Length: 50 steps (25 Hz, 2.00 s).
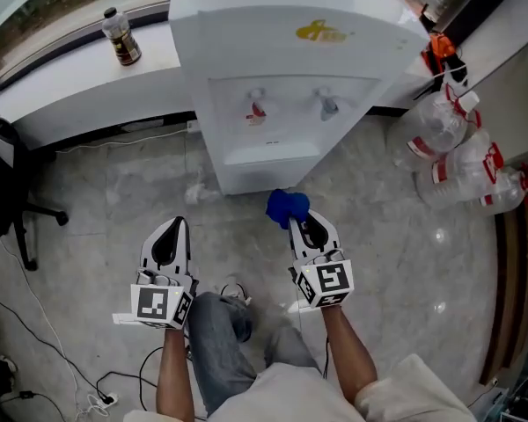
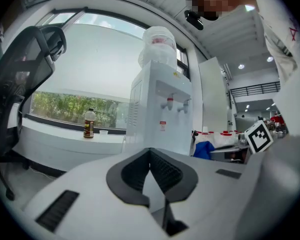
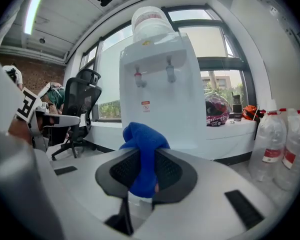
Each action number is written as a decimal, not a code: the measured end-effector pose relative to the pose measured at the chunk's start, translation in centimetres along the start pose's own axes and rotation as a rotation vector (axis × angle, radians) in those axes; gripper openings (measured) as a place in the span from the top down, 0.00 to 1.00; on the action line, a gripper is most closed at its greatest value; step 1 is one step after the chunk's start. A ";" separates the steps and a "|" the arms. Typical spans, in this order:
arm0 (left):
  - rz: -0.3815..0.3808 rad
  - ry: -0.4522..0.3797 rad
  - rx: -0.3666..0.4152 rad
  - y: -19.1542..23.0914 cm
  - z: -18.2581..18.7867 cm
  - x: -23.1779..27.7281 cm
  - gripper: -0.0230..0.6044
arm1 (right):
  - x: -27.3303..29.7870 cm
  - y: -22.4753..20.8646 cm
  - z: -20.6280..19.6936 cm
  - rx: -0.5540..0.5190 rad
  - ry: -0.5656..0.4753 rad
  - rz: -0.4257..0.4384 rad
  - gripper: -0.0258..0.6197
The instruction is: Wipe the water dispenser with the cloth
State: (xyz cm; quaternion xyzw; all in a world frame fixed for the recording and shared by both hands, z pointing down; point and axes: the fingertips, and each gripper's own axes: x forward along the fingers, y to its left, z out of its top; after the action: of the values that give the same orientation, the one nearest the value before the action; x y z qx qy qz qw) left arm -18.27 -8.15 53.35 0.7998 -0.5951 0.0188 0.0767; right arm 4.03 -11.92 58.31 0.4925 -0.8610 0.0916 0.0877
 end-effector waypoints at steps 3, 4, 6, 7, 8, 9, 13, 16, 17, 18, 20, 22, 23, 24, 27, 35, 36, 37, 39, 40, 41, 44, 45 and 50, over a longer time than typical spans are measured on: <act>0.030 -0.014 -0.002 1.0 -0.5 -0.5 0.95 | 1.8 1.6 -1.9 0.008 -0.005 0.050 0.84; 0.045 -0.019 -0.006 1.4 -0.6 -0.8 0.95 | 2.4 2.3 -2.6 0.004 -0.004 0.072 0.84; 0.071 -0.019 0.006 2.1 -1.3 -1.1 0.95 | 4.2 3.6 -3.7 -0.009 -0.010 0.103 0.84; 0.085 -0.011 0.022 2.4 -1.7 -1.2 0.95 | 5.2 4.4 -4.2 -0.015 -0.012 0.116 0.84; 0.102 -0.003 0.031 2.6 -2.2 -1.5 0.95 | 6.0 5.3 -4.8 -0.020 -0.010 0.133 0.84; 0.119 0.001 0.029 2.9 -2.6 -1.9 0.95 | 6.8 6.3 -5.4 -0.025 -0.008 0.152 0.84; 0.171 0.008 0.011 3.7 -3.6 -3.3 0.95 | 9.8 10.0 -6.9 -0.029 -0.007 0.237 0.84; 0.206 0.004 0.021 4.2 -3.4 -4.6 0.95 | 11.8 12.6 -7.9 -0.053 -0.001 0.295 0.84; 0.218 0.000 0.023 4.4 -3.3 -5.0 0.95 | 12.2 13.1 -8.1 -0.059 0.000 0.310 0.84; 0.225 -0.002 0.023 4.5 -3.2 -5.3 0.95 | 12.7 13.4 -8.4 -0.060 0.003 0.318 0.84; 0.227 -0.001 0.025 4.3 -3.4 -5.6 0.95 | 13.6 13.4 -8.8 -0.058 0.010 0.317 0.84; 0.218 0.002 0.025 3.9 -3.6 -5.5 0.95 | 14.5 13.1 -8.7 -0.061 0.005 0.314 0.84; 0.213 0.002 0.026 3.7 -3.6 -5.3 0.95 | 14.9 12.9 -8.5 -0.064 -0.001 0.310 0.84; 0.207 0.000 0.026 3.6 -3.5 -5.2 0.95 | 15.4 12.5 -8.3 -0.067 -0.008 0.302 0.84; 0.196 -0.005 0.023 3.3 -3.3 -4.8 0.95 | 16.3 10.1 -7.7 -0.077 -0.023 0.258 0.84; 0.174 -0.006 0.018 2.3 -3.4 -3.8 0.95 | 13.8 0.9 -7.1 -0.082 -0.030 0.095 0.84; 0.167 -0.006 0.017 2.0 -3.4 -3.5 0.95 | 13.3 -0.4 -7.1 -0.081 -0.029 0.070 0.84; 0.157 -0.007 0.017 1.6 -3.3 -3.2 0.95 | 12.7 -1.8 -7.0 -0.080 -0.027 0.045 0.84; 0.134 -0.011 0.020 0.9 -3.1 -2.3 0.95 | 11.7 -4.6 -6.9 -0.079 -0.025 -0.004 0.84; 0.123 -0.011 0.023 0.5 -3.0 -1.9 0.95 | 11.3 -6.1 -6.9 -0.075 -0.023 -0.030 0.84; 0.114 -0.010 0.025 0.2 -3.0 -1.6 0.95 | 10.8 -7.7 -6.9 -0.070 -0.022 -0.059 0.84; 0.096 -0.006 0.023 -0.5 -3.2 -0.8 0.95 | 9.4 -12.8 -6.9 -0.059 -0.019 -0.150 0.84; 0.094 -0.006 0.022 -0.5 -3.2 -0.7 0.95 | 9.0 -14.2 -6.9 -0.060 -0.019 -0.177 0.84; 0.092 0.005 0.034 -0.7 -3.3 -0.6 0.95 | 7.5 -17.7 -7.3 -0.049 -0.017 -0.247 0.84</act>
State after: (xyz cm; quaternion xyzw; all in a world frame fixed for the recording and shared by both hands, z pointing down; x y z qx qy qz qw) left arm -17.57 -6.92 56.42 0.7727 -0.6306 0.0344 0.0636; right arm 16.00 -25.18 68.49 0.5934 -0.7964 0.0548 0.1030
